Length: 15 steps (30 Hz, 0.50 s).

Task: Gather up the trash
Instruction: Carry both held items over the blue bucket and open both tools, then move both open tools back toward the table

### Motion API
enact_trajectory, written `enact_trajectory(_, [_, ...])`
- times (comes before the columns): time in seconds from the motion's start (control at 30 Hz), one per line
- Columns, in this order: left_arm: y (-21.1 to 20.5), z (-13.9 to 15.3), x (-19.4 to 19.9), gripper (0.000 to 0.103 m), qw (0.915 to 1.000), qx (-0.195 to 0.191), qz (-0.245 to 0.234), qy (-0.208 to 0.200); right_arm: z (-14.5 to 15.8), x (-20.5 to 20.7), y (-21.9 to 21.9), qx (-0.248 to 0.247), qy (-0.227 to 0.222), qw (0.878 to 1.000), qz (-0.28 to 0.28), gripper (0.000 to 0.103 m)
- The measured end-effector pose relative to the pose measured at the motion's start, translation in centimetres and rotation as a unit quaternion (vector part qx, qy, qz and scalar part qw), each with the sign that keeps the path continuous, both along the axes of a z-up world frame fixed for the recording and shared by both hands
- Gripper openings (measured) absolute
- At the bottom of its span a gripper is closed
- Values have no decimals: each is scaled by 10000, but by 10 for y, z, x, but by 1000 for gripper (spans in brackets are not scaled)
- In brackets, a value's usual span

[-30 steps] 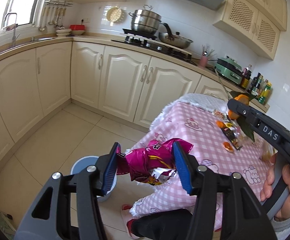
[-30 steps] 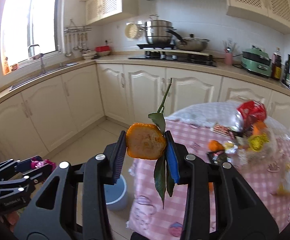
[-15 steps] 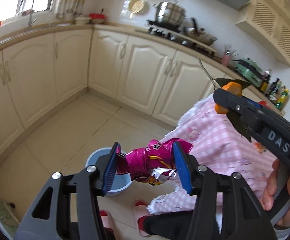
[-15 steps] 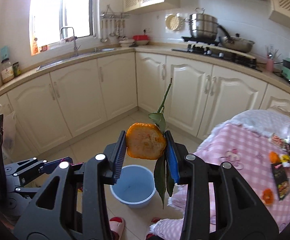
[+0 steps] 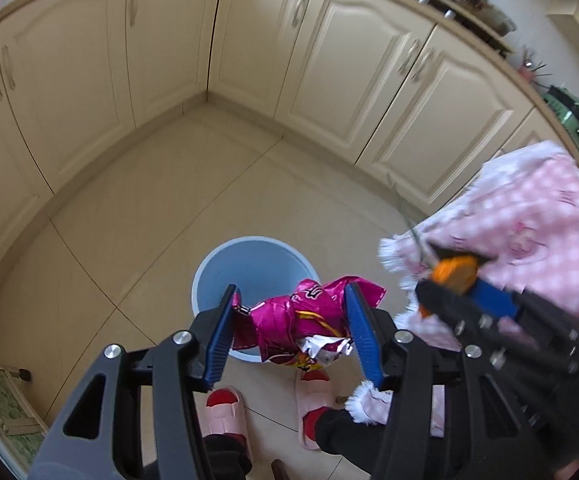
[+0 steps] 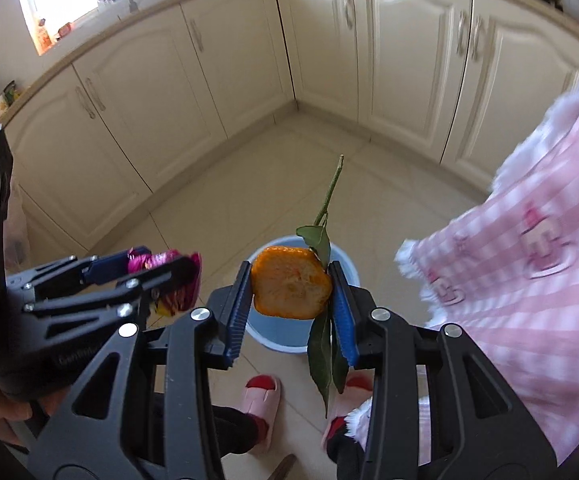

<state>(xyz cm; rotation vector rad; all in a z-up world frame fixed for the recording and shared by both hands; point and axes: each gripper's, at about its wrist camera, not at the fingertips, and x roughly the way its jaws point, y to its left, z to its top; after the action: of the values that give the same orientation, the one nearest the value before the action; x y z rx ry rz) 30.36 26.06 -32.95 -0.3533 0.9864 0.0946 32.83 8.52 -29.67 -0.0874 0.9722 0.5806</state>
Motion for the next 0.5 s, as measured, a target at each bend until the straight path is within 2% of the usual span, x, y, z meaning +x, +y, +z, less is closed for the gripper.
enact_trajectory(0.07, [7,-11,15,55,9999,4,78,78,-17,10,5,-30,152,9999,-38,38])
enact_trajectory(0.13, [13,-22,30,65,9998,-15,112,153,-30,21,10,-36,276,9996,-63,38])
enact_trajectory(0.2, [18,-30,40,69,9997,1,179,194,-41,32,17,-65,374,9992,-83,38])
enact_trajectory(0.5, [44,-57,35,71,9975,175,508,451,-73,51,39,-102,657,9978,-39,38])
